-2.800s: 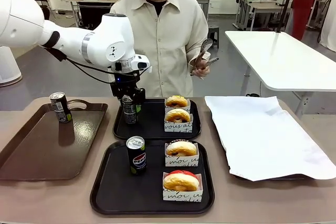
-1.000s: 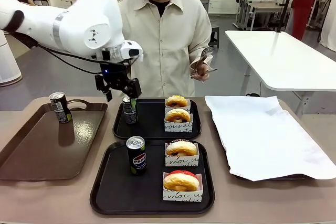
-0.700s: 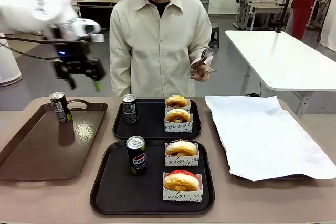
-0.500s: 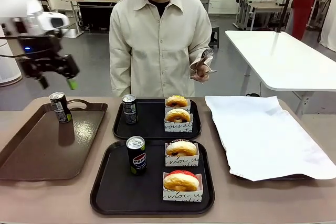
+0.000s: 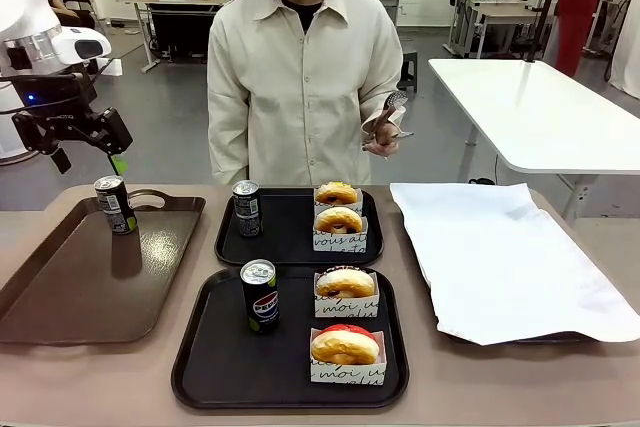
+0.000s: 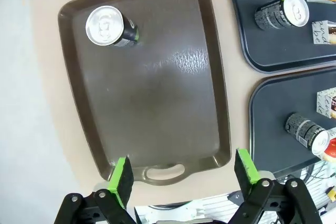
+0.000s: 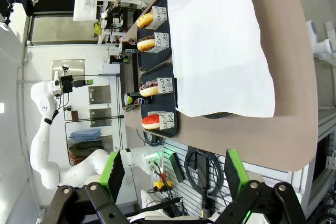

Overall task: Set up donuts and drinks on trays.
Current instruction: Pick up one Pepsi coke from the Handle tray and place it on the Flat Tray without a Pepsi coke.

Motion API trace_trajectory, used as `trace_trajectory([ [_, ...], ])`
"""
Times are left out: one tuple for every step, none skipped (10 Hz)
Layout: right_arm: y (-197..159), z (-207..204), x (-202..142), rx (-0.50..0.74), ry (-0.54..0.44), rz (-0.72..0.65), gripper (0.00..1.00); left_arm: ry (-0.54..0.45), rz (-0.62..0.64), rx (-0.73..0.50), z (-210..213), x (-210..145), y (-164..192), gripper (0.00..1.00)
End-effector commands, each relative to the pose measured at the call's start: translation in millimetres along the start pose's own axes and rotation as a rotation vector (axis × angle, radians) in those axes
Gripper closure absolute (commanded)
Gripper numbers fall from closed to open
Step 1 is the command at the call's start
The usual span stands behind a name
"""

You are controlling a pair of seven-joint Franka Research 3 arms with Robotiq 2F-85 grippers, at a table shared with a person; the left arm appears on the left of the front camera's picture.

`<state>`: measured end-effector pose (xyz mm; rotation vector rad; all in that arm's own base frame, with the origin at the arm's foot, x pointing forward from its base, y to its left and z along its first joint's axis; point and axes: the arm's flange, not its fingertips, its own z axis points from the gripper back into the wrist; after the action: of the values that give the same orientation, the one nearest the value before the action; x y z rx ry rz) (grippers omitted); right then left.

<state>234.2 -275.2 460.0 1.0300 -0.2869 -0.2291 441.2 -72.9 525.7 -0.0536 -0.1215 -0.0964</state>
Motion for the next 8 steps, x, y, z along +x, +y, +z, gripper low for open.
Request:
trace_trajectory([
  [0,1,1,0.02,-0.008,0.01,0.0,-0.008,-0.006,0.012,0,1,0,0.0],
  [0,1,1,0.02,-0.008,0.01,0.0,-0.005,0.067,-0.226,6,11,16,0.0],
  [0,1,1,0.02,-0.008,0.01,0.0,-0.017,0.089,-0.407,11,10,41,0.0],
  [0,1,1,0.02,-0.008,0.01,0.0,-0.042,0.098,-0.559,14,-7,72,0.0],
  [0,1,1,0.02,-0.008,0.01,0.0,-0.043,0.071,-0.678,13,-15,101,0.0],
  [0,1,1,0.02,-0.008,0.01,0.0,-0.034,0.061,-0.771,5,-21,131,0.0],
  [0,1,1,0.02,-0.008,0.01,0.0,-0.045,0.075,-0.829,-11,-35,156,0.0],
  [0,1,1,0.02,-0.008,0.01,0.0,-0.066,0.061,-0.874,-27,-41,178,0.0],
])
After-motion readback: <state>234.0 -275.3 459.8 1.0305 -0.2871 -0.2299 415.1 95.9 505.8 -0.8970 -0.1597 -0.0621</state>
